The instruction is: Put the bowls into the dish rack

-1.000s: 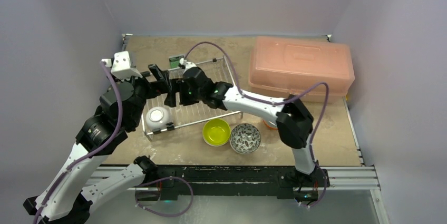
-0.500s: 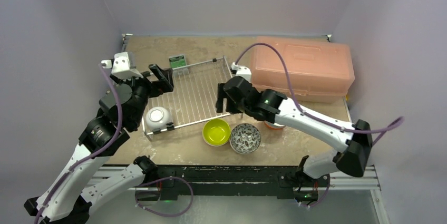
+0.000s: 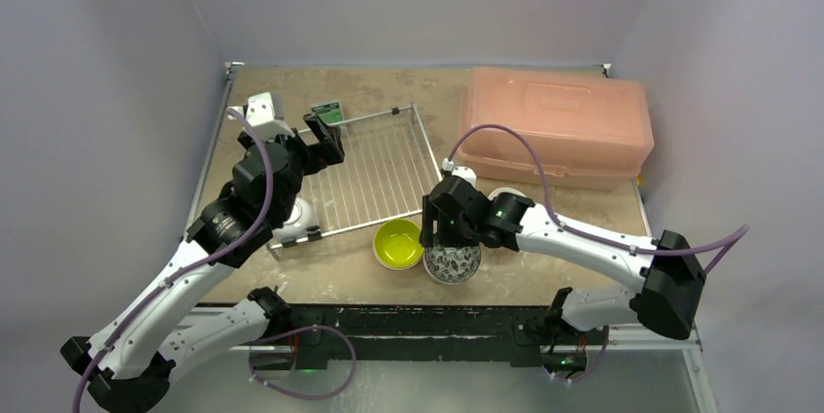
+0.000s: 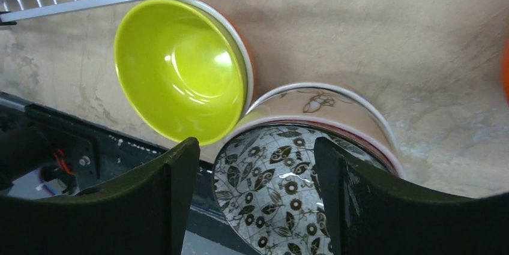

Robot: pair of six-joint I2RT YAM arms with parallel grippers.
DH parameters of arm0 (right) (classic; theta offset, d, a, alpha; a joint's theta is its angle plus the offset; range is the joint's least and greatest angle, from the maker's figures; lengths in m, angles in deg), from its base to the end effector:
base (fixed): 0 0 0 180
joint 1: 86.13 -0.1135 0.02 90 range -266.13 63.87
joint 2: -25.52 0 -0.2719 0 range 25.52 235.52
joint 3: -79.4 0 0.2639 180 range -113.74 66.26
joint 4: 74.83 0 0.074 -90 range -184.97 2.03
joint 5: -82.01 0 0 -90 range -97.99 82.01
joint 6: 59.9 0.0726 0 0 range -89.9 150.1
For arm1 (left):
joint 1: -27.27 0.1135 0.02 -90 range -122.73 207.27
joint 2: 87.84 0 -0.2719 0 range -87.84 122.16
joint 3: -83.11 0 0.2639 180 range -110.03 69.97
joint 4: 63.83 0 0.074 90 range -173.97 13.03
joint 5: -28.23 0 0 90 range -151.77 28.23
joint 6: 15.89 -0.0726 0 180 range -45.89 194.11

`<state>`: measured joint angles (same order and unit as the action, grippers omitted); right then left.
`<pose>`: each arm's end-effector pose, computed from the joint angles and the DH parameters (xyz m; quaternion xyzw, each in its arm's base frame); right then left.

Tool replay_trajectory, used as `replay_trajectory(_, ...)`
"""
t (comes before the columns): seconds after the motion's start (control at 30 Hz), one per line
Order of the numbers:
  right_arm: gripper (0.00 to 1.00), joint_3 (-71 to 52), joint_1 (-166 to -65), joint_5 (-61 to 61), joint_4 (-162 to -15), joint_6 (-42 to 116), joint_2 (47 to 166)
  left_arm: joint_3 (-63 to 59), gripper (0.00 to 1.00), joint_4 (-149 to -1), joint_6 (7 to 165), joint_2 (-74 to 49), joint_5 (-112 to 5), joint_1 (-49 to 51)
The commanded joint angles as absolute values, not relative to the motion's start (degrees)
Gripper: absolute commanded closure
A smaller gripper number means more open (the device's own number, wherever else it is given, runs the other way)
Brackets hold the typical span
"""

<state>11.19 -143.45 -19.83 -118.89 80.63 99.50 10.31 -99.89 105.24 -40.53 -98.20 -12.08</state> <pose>0.1751 0.2454 0.2375 -0.0200 0.9346 0.2190 0.2794 0.1851 -0.0960 0.4026 -0.1468 0.7431 -0.1538 0.6345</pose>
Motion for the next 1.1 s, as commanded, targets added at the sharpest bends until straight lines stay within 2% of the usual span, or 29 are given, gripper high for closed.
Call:
replay_trajectory(0.0,0.29,11.5,-143.5,-16.4,-114.4,84.2,101.5,8.8,0.03,-97.7,106.6,-40.5,-98.4,-12.0)
replay_trajectory(0.2,0.41,12.3,-143.4,-15.3,-113.3,85.8,100.9,8.5,0.03,-98.2,105.7,-39.9,-99.2,-12.0)
replay_trajectory(0.43,0.68,11.9,-143.4,-17.0,-113.1,85.2,98.7,9.5,0.03,-97.1,105.2,-39.3,-99.5,-12.0)
replay_trajectory(0.67,0.77,12.9,-143.4,-15.5,-111.9,86.5,97.9,11.6,0.03,-94.7,105.8,-40.4,-100.1,-11.9)
replay_trajectory(0.87,1.0,10.9,-143.4,-16.0,-112.3,87.3,99.0,11.4,0.03,-95.1,104.8,-40.3,-100.5,-11.9)
replay_trajectory(1.07,1.0,5.7,-143.4,-18.8,-118.5,88.1,101.0,11.6,0.03,-95.5,105.3,-40.5,-100.4,-12.0)
